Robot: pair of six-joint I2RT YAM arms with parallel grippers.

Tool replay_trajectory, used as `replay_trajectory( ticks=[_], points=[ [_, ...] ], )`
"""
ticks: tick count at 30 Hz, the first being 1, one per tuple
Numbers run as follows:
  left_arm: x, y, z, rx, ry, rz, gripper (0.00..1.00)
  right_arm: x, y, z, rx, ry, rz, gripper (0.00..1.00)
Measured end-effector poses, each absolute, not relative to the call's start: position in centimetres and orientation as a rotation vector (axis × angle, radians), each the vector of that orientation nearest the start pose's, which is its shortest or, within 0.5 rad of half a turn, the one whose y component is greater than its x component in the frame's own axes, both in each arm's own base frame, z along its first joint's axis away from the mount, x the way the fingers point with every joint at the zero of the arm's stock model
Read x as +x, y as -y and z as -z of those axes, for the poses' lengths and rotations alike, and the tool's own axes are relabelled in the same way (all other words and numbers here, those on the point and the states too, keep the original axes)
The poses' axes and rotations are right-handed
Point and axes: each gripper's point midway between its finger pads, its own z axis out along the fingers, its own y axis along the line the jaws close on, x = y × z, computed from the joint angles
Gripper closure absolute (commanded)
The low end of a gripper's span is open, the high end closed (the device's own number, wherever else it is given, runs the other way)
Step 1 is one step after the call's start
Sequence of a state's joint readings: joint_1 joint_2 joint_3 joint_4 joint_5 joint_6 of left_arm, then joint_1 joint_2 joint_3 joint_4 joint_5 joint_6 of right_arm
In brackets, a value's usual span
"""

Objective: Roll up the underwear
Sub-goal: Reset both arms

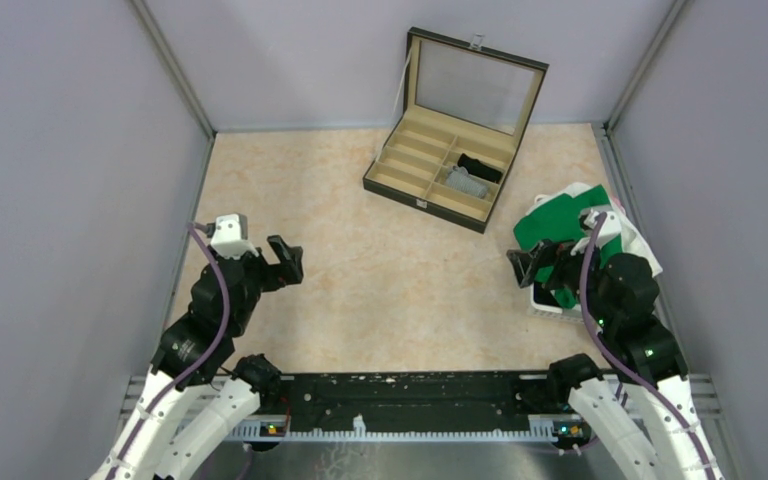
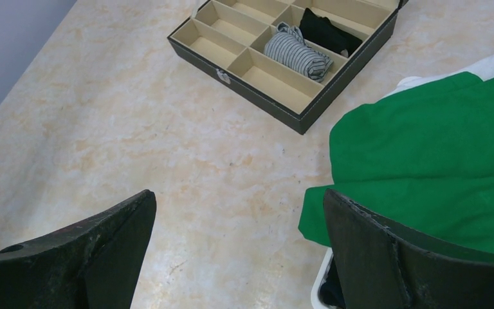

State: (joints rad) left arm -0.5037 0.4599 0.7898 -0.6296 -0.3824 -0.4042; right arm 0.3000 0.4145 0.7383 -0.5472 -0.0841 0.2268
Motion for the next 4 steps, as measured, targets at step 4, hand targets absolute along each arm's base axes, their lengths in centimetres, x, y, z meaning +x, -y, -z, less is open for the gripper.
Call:
replay_trajectory(
  ticks=[4],
  points=[
    [21.40,6.04,-25.78,-0.167,-1.851,0.272,0.01,20.74,-8.94,-26.04,-0.127,-1.811,-0.451,0.01]
  ],
)
